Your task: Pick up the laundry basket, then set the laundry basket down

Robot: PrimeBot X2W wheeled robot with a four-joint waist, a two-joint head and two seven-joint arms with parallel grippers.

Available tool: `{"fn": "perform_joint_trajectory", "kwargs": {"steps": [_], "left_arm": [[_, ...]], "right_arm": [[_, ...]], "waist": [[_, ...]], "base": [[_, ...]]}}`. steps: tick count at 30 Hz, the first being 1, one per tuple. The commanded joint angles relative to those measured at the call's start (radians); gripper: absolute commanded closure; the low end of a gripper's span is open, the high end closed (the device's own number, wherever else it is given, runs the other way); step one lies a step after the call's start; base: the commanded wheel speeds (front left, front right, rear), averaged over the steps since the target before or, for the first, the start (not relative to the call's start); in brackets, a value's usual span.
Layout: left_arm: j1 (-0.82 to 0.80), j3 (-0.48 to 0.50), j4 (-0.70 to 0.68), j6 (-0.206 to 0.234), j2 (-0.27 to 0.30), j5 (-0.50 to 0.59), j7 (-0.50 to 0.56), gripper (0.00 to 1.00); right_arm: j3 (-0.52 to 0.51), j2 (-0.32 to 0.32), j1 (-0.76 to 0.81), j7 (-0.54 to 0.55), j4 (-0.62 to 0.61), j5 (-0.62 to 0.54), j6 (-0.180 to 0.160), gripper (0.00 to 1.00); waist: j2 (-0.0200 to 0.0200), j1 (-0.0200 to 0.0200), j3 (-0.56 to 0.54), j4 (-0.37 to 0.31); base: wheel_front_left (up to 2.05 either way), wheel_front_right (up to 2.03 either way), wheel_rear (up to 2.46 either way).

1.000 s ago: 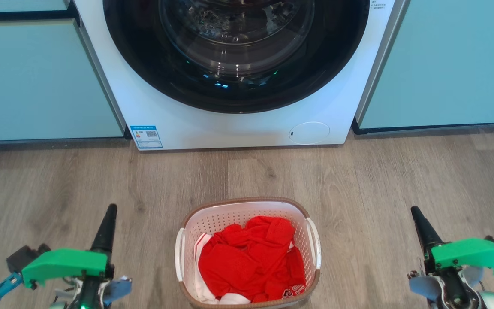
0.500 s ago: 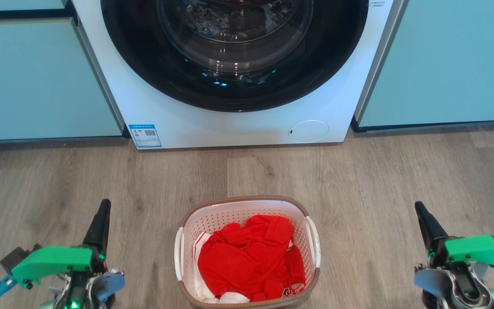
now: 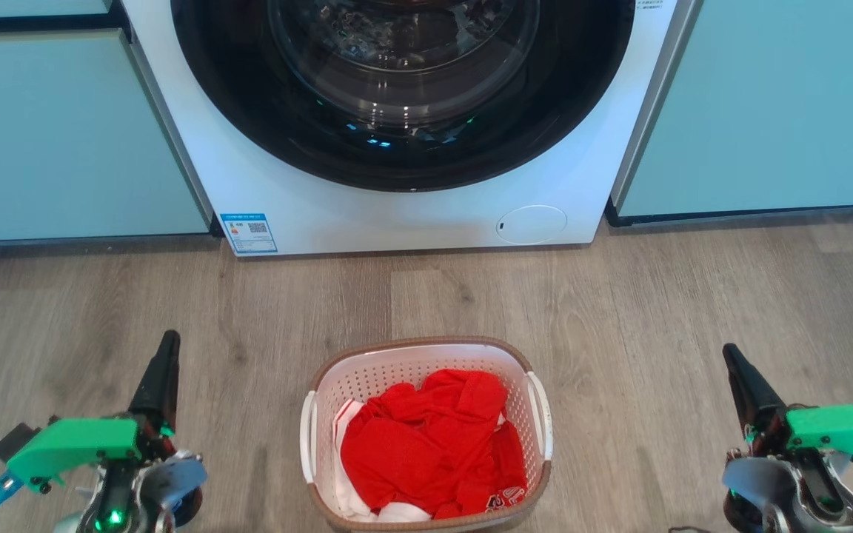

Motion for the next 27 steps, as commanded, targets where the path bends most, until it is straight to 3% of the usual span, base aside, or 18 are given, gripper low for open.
{"fn": "perform_joint_trajectory", "kwargs": {"steps": [1, 27], "left_arm": [[-0.054, 0.038, -0.030, -0.007, 0.012, -0.004, 0.008, 1.00], [-0.054, 0.047, -0.029, -0.007, 0.006, 0.004, 0.015, 1.00]], "right_arm": [[0.015, -0.014, -0.060, 0.008, -0.032, 0.005, 0.005, 1.00], [0.006, -0.007, -0.060, 0.015, -0.031, -0.003, 0.005, 1.00]], "waist": [[0.0000, 0.0000, 0.000, 0.000], [0.0000, 0.0000, 0.000, 0.000]], "base": [[0.00, 0.00, 0.00], [0.00, 0.00, 0.00]]}}
